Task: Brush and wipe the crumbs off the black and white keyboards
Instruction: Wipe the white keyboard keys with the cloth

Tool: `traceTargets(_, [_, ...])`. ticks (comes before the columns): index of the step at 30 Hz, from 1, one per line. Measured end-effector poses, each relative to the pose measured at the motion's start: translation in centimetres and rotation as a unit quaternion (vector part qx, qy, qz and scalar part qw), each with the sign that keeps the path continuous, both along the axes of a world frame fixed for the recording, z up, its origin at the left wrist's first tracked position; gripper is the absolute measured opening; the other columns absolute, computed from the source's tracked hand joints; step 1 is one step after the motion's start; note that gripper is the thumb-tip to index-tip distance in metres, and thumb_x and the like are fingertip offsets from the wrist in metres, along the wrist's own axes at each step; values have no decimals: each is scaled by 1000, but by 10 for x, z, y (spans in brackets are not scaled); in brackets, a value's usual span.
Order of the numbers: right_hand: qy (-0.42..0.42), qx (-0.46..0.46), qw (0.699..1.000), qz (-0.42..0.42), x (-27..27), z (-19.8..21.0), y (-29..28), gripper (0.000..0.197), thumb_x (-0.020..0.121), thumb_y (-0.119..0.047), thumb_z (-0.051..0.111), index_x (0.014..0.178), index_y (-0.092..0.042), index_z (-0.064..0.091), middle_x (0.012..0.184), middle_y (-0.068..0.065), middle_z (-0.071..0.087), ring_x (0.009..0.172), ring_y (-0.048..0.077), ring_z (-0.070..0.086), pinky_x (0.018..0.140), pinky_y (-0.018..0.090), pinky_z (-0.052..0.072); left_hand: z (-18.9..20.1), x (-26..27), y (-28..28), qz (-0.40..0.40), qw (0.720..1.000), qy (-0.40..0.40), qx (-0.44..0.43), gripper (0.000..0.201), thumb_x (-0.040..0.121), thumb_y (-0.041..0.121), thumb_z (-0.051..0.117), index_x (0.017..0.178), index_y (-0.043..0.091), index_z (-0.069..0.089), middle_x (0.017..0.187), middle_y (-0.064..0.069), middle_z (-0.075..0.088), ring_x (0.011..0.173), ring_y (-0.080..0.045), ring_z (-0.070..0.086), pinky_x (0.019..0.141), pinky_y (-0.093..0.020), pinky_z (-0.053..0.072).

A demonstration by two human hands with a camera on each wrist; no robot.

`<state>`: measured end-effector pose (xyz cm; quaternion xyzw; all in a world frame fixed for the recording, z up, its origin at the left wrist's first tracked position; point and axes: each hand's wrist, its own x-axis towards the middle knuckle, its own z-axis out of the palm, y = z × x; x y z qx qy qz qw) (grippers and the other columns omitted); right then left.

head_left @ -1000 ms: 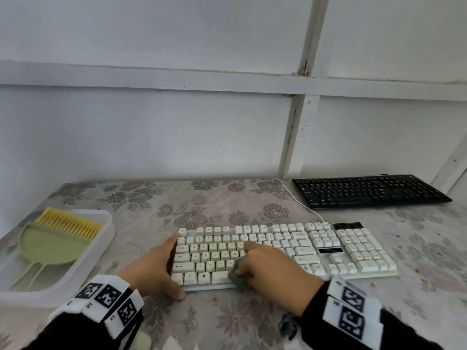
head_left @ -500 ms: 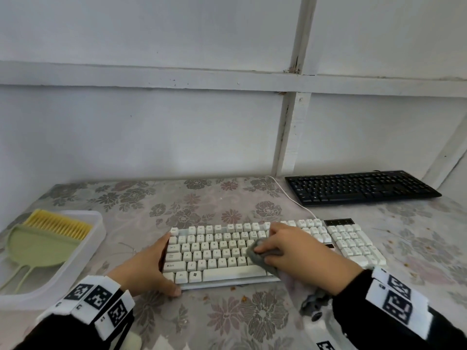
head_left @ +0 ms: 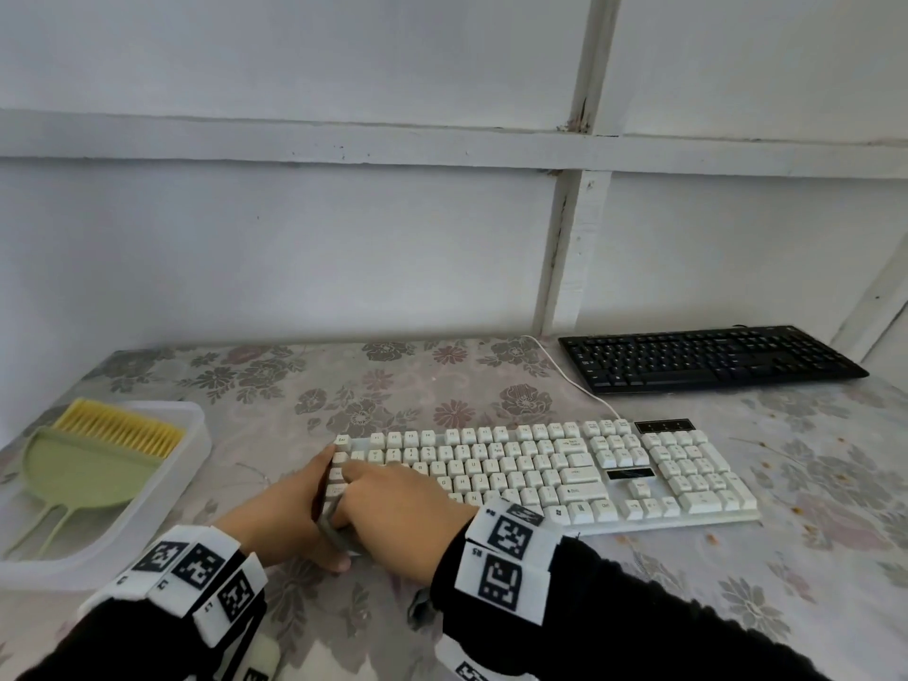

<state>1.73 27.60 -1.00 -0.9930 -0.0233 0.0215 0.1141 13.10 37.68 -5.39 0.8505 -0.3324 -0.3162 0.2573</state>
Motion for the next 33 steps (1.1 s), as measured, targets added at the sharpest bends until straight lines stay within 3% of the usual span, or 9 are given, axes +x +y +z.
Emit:
traceTargets(3, [3,1,1000,-2,-7,-1,-7,25,92,-13,51,106,-1,67,97,9,39,82,30,46,69,37,39,-1,2,3,-3,999,26,-25,120,54,5,86,143,33,10,123,14,53,114,-8,49,90,-15,41])
traceTargets(6, [5,13,1000,-12,-18,-3,-19,25,92,-13,48,101,1,67,93,5,35,77,24,40,63,32,36,-6,7,5,-3,998,54,-30,140,40,19,90,149,27,2,134,10,49,122,-9,47,107,-29,36])
traceTargets(10, [11,16,999,-29,-34,-6,-46,27,91,-17,48,97,0,69,91,4,39,74,23,45,70,31,45,-10,12,7,-3,996,81,-37,157,22,38,94,149,31,2,139,13,45,127,-9,44,112,-35,33])
traceTargets(15, [39,1,996,-78,-58,-4,-77,24,86,-18,51,87,-5,71,86,-2,39,72,24,51,69,29,46,-8,10,4,-6,995,91,-34,142,36,27,92,148,33,4,130,18,46,125,-9,44,111,-32,32])
traceTargets(20, [50,-45,992,-108,-82,8,-101,33,93,-30,47,74,-11,67,71,-12,26,69,22,49,54,23,34,-9,9,3,5,995,91,-35,141,35,26,90,148,32,6,123,20,48,124,-9,45,111,-35,33])
traceTargets(22, [46,-49,991,-118,-83,13,-107,25,90,-22,48,75,-13,66,72,-13,26,74,24,50,53,21,30,-9,9,3,7,995,93,-36,137,38,22,89,148,32,7,119,22,48,123,-10,46,110,-33,34])
traceTargets(25, [32,-13,994,-100,-83,15,-109,23,88,-16,51,95,-19,72,76,-14,29,80,20,53,61,24,37,-8,9,3,8,995,90,-31,138,39,22,89,148,33,4,123,19,47,123,-10,45,110,-32,34])
traceTargets(27, [45,-4,995,-89,-86,10,-110,22,88,-15,53,99,-20,71,76,-14,28,78,16,47,60,19,33,-8,10,4,7,996,84,-25,140,38,26,90,148,34,3,126,17,46,124,-10,45,110,-32,33])
traceTargets(33, [39,-26,993,-112,-102,-1,-124,17,87,-15,53,93,-19,68,79,-11,31,69,7,41,52,11,21,-9,10,5,-1,997,73,-25,148,29,39,92,147,36,3,135,16,46,124,-9,46,111,-36,33])
